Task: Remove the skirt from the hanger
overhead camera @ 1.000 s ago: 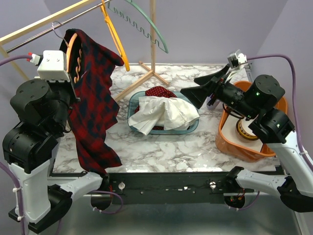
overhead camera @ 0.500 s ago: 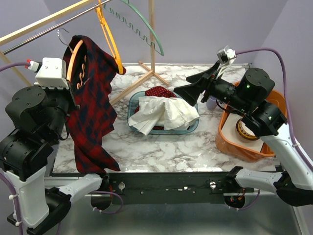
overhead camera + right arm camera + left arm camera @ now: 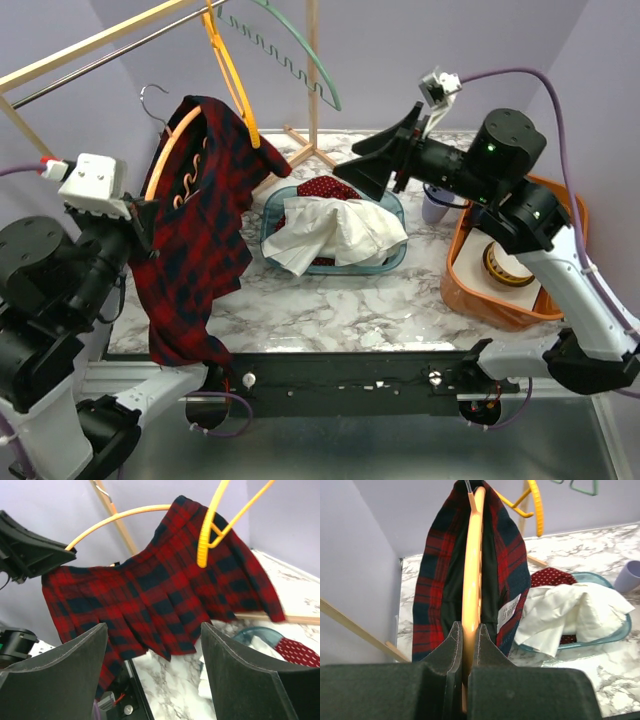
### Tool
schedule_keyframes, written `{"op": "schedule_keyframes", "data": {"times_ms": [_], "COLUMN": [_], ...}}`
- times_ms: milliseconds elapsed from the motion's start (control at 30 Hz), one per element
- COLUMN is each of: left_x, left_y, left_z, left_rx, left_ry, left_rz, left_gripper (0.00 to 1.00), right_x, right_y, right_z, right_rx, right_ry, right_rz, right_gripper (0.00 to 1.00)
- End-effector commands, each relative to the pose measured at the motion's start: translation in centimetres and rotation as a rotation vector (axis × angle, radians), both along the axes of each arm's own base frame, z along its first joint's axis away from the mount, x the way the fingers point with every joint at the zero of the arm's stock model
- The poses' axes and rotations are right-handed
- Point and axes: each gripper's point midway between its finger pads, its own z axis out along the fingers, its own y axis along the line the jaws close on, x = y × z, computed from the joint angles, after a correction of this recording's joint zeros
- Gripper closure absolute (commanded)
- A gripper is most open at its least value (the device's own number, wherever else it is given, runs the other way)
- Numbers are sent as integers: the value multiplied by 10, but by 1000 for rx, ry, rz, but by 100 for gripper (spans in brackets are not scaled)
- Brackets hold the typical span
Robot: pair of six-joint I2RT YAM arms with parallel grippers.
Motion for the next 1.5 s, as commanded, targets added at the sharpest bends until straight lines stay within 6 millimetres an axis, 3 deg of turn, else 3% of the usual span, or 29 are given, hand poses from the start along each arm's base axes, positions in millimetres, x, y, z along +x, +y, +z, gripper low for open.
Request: {"op": "schedule_keyframes", "data": {"times_ms": [0, 100, 233, 367, 533, 667, 800, 900, 1133, 1167, 1200, 1300, 1467], "left_x": [-50, -67, -90, -116, -154, -173, -171, -158, -158, -158, -158, -153, -141], "left_y": [-5, -8, -7, -17, -28, -29, -35, -41, -50, -50, -50, -47, -47], "left_z": [51, 53, 66, 82, 86, 91, 91, 83, 85, 85, 85, 85, 82], "left_rx": [-132, -135, -150, -155, -158, -154, -153, -139, -131, -130, -130, -129, -128], "left_ry": [-232, -257, -330, -406, -474, -519, -506, -462, -460, -459, -457, -455, -430], "left_rz": [-142, -205, -256, -375, -521, -574, -603, -608, -653, -656, -654, -625, -597], "left_gripper": [100, 100, 100, 100, 100, 100, 100, 100, 100, 100, 100, 100, 100], "right_x": [-16, -32, -34, -25, -18, -12, -13, -11, -7, -1, 6, 13, 3], "right_y": [36, 59, 67, 77, 90, 85, 75, 68, 65, 63, 63, 49, 32], "right_z": [6, 1, 19, 29, 29, 36, 42, 39, -6, -9, -24, -13, 1], "right_rx": [-27, -47, 24, 42, 11, 8, 3, -41, -157, -170, -194, -183, -194], "right_ry": [-55, -121, -188, -224, -271, -342, -449, -509, -545, -554, -536, -554, -536], "right_rz": [150, 299, 316, 307, 342, 290, 247, 220, 227, 198, 173, 73, 55], "right_gripper": [18, 18, 17, 13, 2, 0, 0, 0, 0, 0, 0, 0, 0]}}
